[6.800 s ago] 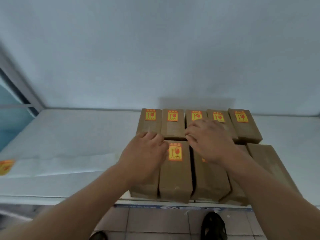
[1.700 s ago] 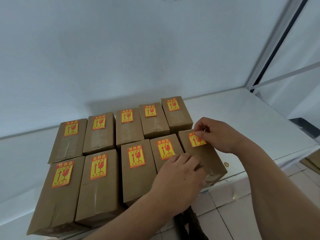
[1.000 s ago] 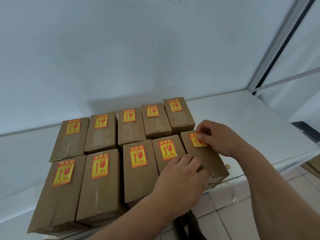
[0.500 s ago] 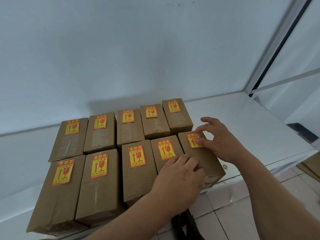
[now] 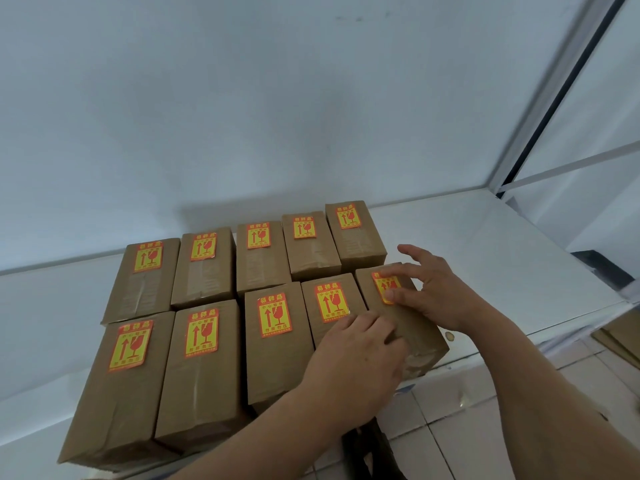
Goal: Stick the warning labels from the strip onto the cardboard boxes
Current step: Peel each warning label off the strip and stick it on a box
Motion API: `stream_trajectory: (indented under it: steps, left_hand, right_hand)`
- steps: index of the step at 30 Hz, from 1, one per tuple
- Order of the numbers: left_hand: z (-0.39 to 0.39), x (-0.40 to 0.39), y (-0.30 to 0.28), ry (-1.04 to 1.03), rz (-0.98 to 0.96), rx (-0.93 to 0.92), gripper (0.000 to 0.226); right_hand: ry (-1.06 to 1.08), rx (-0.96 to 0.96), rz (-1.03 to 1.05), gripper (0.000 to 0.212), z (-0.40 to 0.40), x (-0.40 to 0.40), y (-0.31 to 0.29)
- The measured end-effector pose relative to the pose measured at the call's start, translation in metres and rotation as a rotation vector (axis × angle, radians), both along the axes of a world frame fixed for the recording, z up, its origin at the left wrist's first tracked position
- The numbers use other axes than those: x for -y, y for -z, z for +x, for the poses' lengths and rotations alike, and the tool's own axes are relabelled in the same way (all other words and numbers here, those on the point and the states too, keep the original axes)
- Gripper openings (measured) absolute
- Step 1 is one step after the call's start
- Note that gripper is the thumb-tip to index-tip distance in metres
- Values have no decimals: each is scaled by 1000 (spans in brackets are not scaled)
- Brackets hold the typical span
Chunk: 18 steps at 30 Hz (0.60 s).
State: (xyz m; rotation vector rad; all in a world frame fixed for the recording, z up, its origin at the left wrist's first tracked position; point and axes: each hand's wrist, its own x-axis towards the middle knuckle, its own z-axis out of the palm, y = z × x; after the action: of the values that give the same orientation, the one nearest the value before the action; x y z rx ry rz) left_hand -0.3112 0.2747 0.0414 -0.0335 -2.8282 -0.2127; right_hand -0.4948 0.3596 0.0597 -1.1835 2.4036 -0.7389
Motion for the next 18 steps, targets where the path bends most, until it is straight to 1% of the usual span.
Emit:
stream_trajectory:
  steps: [2, 6, 10, 15, 18]
  left_hand:
    - [0, 0, 0, -4, -2, -3, 23]
    - [0, 0, 1, -7, 11, -3, 24]
    - [0, 0, 1, -5, 20, -10, 24]
    - [-2, 0, 1, -16, 30, -9, 24]
    - [-2, 0, 1, -20, 35, 5, 26]
  right_hand:
    - [-23, -26, 29, 37, 3, 3, -2]
    - [-40, -51, 63, 38, 5, 6, -2]
    - [-30, -36, 60, 39, 4, 7, 0]
    - [17, 42, -2, 41, -4, -7, 2]
    - [36, 31, 29, 50, -9, -16, 5]
